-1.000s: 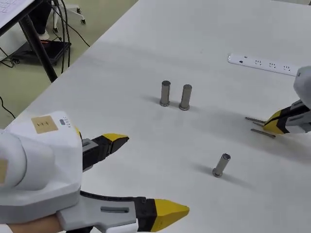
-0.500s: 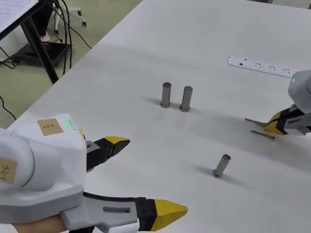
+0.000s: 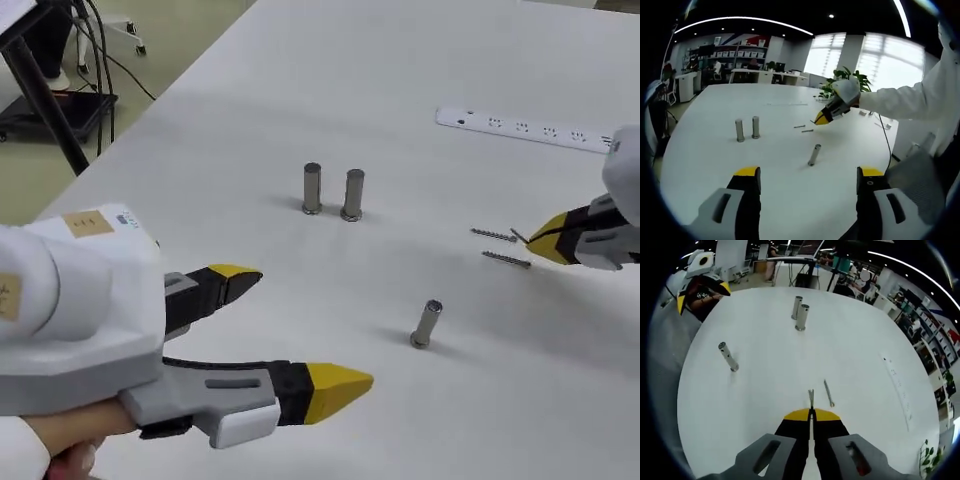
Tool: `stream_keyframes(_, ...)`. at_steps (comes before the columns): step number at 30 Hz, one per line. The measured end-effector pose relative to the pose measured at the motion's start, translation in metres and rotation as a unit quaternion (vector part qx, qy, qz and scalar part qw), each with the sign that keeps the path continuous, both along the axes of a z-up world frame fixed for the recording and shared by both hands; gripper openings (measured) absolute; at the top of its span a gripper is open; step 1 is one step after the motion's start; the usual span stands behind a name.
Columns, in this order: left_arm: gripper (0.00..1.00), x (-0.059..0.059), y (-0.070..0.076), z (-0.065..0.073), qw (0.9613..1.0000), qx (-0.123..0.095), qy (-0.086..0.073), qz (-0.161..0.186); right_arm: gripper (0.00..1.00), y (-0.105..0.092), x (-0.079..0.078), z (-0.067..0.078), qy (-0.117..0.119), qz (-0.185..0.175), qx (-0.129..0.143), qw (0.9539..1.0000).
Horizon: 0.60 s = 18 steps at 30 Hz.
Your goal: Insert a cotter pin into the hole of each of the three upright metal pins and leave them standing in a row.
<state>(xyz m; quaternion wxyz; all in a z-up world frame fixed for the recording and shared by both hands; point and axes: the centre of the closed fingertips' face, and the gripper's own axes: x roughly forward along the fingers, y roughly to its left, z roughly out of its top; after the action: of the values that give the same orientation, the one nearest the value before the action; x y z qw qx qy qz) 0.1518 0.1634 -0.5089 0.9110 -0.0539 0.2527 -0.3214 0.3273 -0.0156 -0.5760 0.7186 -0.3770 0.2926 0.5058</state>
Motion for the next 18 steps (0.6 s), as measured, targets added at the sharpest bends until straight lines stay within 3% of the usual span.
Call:
stream_keyframes(3, 0.73, 0.006, -0.009, 0.005, 1.0000, -0.005, -0.004, -0.005, 0.00, -0.001, -0.016, 0.005, -0.011, 0.000, 0.006, 0.9999)
stream_keyframes(5, 0.69, 0.011, -0.013, 0.008, 0.9999, -0.009, -0.007, -0.003, 0.00, 0.000, -0.020, 0.010, -0.038, 0.012, 0.001, 0.9992)
stream_keyframes(10, 0.61, 0.025, -0.037, 0.018, 0.9993, -0.026, -0.013, -0.023, 0.00, 0.006, -0.041, 0.024, -0.062, 0.013, 0.015, 0.9979)
stream_keyframes(13, 0.58, 0.031, -0.046, 0.022, 0.9991, -0.029, -0.016, -0.028, 0.00, 0.012, -0.049, 0.032, -0.063, 0.009, 0.033, 0.9974)
stream_keyframes(18, 0.51, 0.041, -0.063, 0.027, 0.9977, -0.048, -0.010, -0.048, 0.00, 0.020, -0.063, 0.048, -0.085, 0.022, 0.043, 0.9952)
